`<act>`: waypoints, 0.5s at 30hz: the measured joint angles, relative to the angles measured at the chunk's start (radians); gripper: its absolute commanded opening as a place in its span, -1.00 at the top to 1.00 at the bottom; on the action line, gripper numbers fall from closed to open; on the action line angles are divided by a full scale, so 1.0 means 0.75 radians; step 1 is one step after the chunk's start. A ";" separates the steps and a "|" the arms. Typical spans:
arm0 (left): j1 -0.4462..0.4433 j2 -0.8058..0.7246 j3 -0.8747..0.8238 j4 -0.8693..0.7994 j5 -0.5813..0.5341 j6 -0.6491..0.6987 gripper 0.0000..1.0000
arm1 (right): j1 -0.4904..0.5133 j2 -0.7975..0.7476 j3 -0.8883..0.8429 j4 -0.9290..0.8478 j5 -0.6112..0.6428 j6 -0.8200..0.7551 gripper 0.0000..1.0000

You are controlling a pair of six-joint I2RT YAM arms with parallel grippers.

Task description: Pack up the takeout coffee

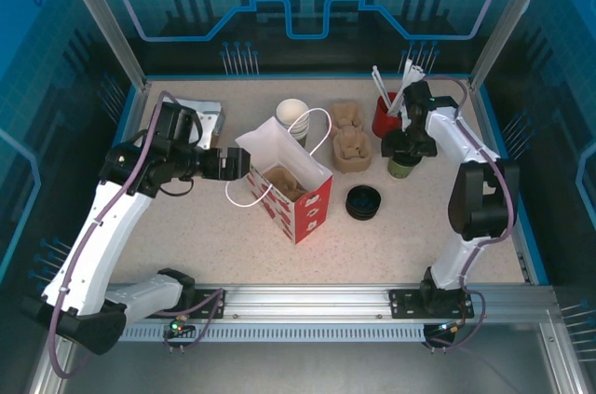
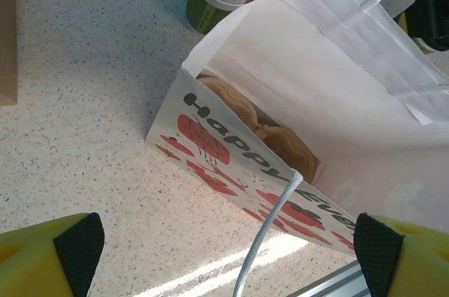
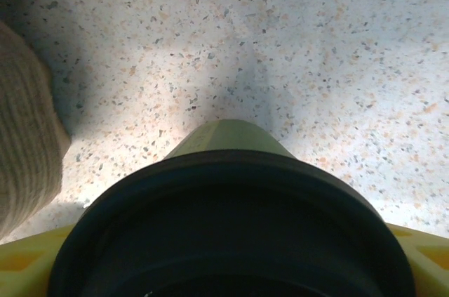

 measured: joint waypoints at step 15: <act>0.002 -0.004 -0.009 0.068 0.001 -0.076 -0.91 | 0.049 -0.456 0.036 -0.376 -0.020 0.002 -0.73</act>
